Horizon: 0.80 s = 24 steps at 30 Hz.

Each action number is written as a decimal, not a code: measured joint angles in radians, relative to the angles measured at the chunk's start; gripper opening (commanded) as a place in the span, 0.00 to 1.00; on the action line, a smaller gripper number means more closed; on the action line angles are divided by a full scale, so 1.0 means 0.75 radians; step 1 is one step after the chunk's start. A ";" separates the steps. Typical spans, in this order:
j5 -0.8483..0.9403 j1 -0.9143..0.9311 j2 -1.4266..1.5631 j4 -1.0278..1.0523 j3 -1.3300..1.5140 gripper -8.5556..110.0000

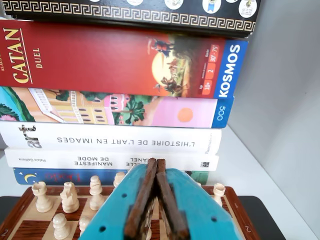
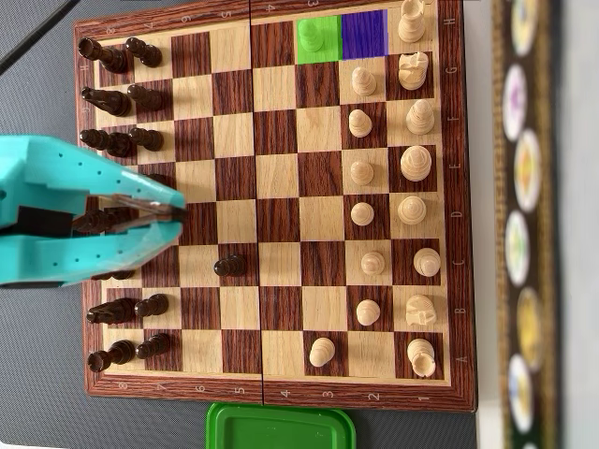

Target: Play chess

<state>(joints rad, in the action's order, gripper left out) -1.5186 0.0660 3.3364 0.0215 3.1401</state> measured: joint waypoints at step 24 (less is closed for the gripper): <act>0.000 0.000 0.000 0.859 0.000 0.07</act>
<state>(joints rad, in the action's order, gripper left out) -1.5186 0.0660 3.3364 0.6657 3.1401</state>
